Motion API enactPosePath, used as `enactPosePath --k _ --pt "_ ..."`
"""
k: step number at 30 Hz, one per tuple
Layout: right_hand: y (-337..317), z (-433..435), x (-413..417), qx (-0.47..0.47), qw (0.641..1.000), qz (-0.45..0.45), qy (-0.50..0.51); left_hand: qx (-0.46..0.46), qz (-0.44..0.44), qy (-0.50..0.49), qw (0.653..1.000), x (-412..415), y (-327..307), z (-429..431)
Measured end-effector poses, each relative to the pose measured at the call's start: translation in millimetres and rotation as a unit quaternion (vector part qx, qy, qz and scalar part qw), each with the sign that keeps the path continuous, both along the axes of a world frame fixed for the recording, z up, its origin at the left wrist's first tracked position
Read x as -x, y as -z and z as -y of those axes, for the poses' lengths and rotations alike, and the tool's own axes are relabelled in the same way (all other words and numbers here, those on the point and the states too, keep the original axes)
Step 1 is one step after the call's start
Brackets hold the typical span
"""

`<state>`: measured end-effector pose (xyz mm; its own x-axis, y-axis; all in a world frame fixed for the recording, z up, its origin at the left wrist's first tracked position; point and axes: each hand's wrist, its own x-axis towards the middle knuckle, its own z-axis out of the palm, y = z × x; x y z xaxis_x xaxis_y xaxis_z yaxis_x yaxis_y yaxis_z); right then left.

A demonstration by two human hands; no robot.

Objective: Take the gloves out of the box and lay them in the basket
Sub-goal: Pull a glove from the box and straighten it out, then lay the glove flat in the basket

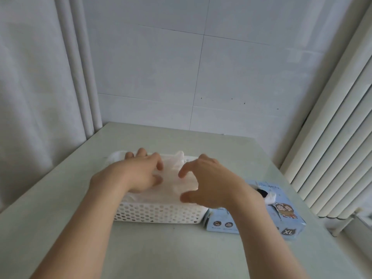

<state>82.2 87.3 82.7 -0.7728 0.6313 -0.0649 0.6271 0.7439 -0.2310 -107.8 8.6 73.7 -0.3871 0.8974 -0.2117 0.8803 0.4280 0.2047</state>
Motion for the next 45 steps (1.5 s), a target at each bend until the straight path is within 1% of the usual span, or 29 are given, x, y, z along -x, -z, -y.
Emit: enactPosePath --k 1,3,6,10,11,13,15,16,18,19,20,21,22,24,26,28,30,33,35,40,42,45 --pt "4 -2 0 0.004 1.000 0.022 -0.001 0.026 0.012 0.014 1.000 -4 1 -1" --pt "11 -10 0 0.020 1.000 0.018 0.015 0.050 0.015 0.020 0.998 -9 7 -3" --pt "20 -17 4 0.013 1.000 0.000 0.028 0.064 0.005 0.011 0.998 -10 17 -8" --pt "30 -19 9 -0.010 1.000 0.013 0.011 0.067 -0.011 0.004 0.998 -17 19 -12" --pt "28 -20 7 0.002 1.000 0.011 0.003 0.062 -0.012 0.001 0.998 -18 17 -12" --pt "17 -22 -3 0.055 0.998 -0.019 -0.009 0.051 -0.027 -0.002 0.998 -23 11 -11" --pt "4 -22 -15 0.095 0.992 -0.076 -0.016 0.018 -0.065 0.002 0.998 -29 4 -10" --pt "0 -23 -21 0.092 0.989 -0.111 -0.012 -0.009 -0.083 0.002 0.997 -34 1 -10" --pt "-3 -28 -34 0.055 0.982 -0.178 0.014 -0.081 -0.100 -0.007 0.992 -43 -6 -9" --pt "-4 -33 -42 0.033 0.980 -0.194 0.036 -0.120 -0.100 -0.010 0.988 -48 -9 -9" --pt "-3 -38 -51 0.014 0.980 -0.191 0.060 -0.158 -0.100 -0.006 0.982 -53 -9 -10" --pt "-3 -43 -62 0.002 0.982 -0.167 0.082 -0.196 -0.096 0.011 0.976 -60 -9 -12" --pt "-2 -48 -72 -0.003 0.987 -0.127 0.101 -0.227 -0.086 0.038 0.969 -66 -6 -15" --pt "1 -56 -87 0.001 0.990 -0.048 0.134 -0.250 -0.055 0.115 0.960 -78 3 -21" --pt "3 -57 -94 0.001 0.986 -0.016 0.164 -0.246 -0.033 0.182 0.952 -91 14 -28" --pt "6 -58 -92 0.001 0.982 -0.024 0.186 -0.246 -0.039 0.223 0.942 -101 27 -34" --pt "10 -61 -89 0.004 0.981 -0.028 0.192 -0.237 -0.051 0.243 0.939 -111 39 -39" --pt "21 -72 -85 -0.026 0.982 -0.020 0.184 -0.205 -0.086 0.249 0.942 -119 52 -43" --pt "24 -80 -86 -0.044 0.983 -0.025 0.178 -0.202 -0.102 0.252 0.941 -121 55 -44" --pt "24 -86 -90 -0.047 0.985 -0.034 0.165 -0.191 -0.117 0.244 0.943 -122 60 -44" --pt "20 -85 -90 -0.059 0.983 -0.049 0.168 -0.182 -0.126 0.242 0.945 -123 59 -43" --pt "9 -79 -91 -0.075 0.977 -0.100 0.174 -0.174 -0.123 0.240 0.947 -123 59 -43"
